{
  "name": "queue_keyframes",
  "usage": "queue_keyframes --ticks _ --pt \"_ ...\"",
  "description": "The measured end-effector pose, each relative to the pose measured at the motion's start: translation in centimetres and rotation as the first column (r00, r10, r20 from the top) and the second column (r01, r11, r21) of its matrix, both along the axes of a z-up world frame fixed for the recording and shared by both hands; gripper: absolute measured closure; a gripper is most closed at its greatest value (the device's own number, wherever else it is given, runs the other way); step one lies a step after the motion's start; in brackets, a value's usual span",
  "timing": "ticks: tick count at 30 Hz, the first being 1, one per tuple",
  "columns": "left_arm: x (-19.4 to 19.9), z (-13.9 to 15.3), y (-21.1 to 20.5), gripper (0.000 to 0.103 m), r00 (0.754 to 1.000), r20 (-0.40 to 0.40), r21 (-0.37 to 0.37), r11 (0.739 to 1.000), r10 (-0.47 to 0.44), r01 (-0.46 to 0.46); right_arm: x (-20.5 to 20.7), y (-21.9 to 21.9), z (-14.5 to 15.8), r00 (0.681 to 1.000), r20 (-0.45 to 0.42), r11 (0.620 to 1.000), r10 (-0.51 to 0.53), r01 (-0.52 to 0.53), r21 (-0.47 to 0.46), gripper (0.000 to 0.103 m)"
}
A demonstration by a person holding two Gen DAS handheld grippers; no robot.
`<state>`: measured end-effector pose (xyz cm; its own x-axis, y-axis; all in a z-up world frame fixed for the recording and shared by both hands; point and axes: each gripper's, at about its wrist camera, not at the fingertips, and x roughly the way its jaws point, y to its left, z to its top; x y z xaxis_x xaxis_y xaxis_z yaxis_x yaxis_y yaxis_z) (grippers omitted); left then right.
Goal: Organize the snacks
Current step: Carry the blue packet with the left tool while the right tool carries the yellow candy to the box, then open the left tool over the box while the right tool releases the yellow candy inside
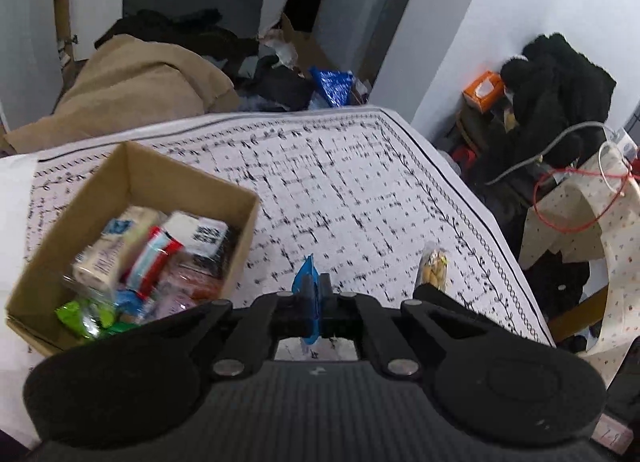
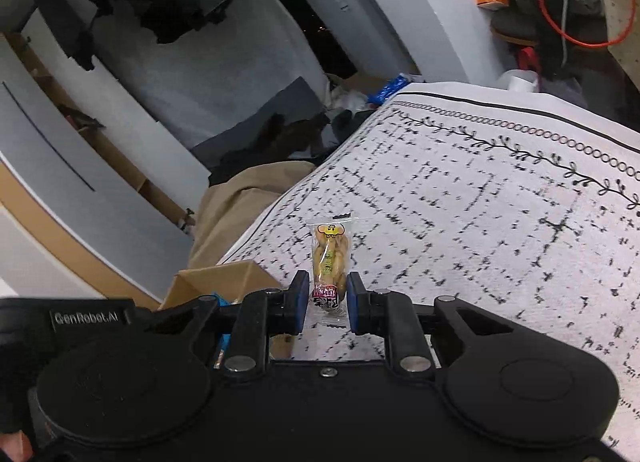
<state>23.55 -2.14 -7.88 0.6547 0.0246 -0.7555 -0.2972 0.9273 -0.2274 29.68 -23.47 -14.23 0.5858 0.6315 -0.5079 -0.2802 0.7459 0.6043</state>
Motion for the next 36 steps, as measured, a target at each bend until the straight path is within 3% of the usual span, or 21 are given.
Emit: queue_keyframes --ticks 21,36 --pt "-3.0 3.4 8.0 0.103 0.984 0.032 0.008 0.985 0.173 -0.173 -2.3 6.0 2.4 0.989 0.045 0.99 0.142 -0.143 0.018 0.083" --pt "-5.3 2.4 12.3 0.102 0.962 -0.025 0.002 0.962 0.272 -0.272 -4.5 11.0 3.0 0.966 0.047 0.967 0.254 -0.253 -0.018 0.083"
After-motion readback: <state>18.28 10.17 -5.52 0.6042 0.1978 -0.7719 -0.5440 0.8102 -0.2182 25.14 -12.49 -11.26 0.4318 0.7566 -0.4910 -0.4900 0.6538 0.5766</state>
